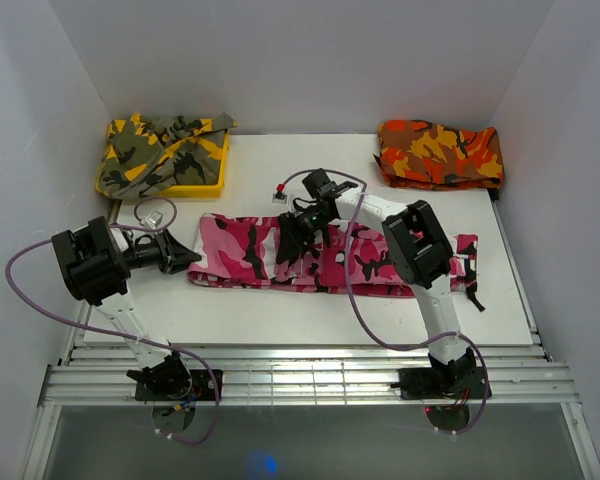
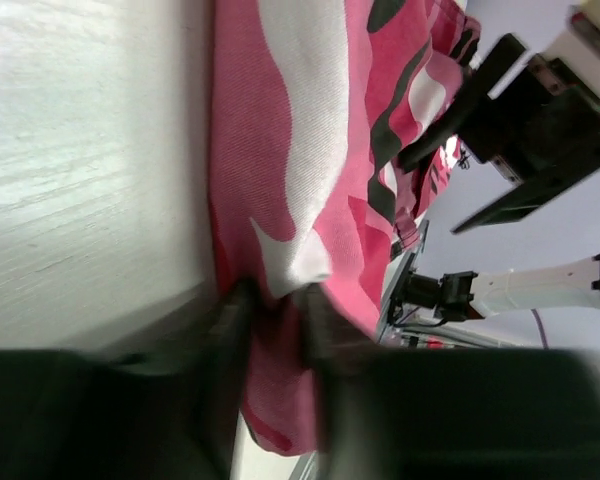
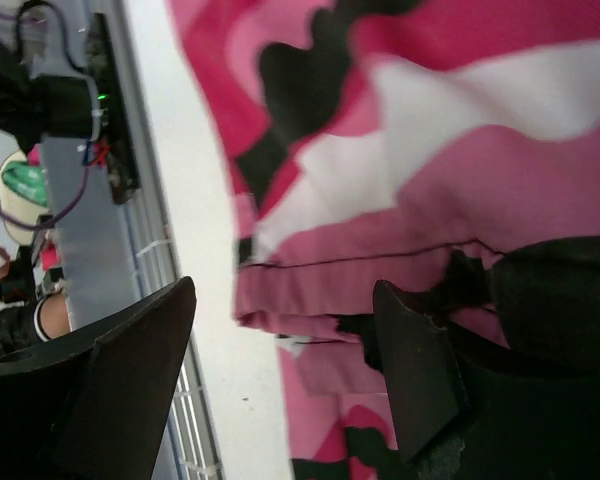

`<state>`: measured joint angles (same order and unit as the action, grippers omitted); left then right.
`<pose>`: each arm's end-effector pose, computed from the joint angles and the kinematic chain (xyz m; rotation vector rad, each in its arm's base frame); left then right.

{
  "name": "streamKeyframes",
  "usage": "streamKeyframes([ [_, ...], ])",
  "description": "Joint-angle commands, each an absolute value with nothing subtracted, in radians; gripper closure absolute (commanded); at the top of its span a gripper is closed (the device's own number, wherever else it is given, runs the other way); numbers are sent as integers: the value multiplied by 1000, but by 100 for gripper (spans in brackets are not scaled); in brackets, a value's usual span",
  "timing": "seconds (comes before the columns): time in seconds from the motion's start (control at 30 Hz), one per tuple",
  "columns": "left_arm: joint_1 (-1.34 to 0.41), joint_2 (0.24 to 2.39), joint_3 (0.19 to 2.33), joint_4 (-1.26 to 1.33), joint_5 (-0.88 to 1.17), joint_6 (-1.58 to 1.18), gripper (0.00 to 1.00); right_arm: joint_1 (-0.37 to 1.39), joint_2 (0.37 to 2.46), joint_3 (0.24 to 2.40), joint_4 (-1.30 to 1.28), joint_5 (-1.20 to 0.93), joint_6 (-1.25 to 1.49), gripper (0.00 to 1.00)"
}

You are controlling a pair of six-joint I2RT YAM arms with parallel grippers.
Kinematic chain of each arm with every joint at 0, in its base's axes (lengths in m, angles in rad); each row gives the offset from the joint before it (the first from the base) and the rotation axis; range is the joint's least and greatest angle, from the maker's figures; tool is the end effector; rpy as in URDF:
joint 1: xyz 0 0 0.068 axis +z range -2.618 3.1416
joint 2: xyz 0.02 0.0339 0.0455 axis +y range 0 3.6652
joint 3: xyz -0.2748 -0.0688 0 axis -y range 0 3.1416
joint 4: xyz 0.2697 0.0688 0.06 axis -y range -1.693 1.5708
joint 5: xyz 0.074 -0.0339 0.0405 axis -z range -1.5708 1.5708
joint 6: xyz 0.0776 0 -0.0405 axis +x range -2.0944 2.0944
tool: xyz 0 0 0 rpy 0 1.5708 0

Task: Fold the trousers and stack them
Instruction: Fold the trousers

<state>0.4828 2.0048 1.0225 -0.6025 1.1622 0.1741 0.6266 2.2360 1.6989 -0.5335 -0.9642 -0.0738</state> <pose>0.3286 0.0919 0.0670 -0.3756 2.3430 -1.4804 0.3747 0.3500 0.1395 -1.1974 2.2827 1.4643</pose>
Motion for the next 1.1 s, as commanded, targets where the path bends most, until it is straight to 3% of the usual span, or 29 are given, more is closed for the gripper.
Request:
streamKeyframes([
  [0.0,497,1982,1045,-535,1150,152,72,606,2285,1710,-523,-849,-51,23],
  [0.1,497,1964,1069,-552,1157,156,100,606,2301,1709,-558,-847,-69,22],
  [0.4,551,1724,1161,-794,1008,342,100,603,2062,1782,-664,-835,-156,11],
  [0.53,552,1678,1184,-848,914,394,100,595,2008,1776,-796,-778,-250,11],
  [0.6,552,1713,1177,-894,946,425,71,588,2005,1758,-810,-775,-273,12],
  [0.67,558,1726,1137,-878,968,393,50,581,2011,1749,-837,-794,-284,13],
  [0.87,571,1726,991,-596,1009,152,24,560,1996,1721,-876,-801,-319,14],
  [1.07,647,1784,1008,-528,1043,127,21,516,1942,1678,-934,-790,-368,14],
])
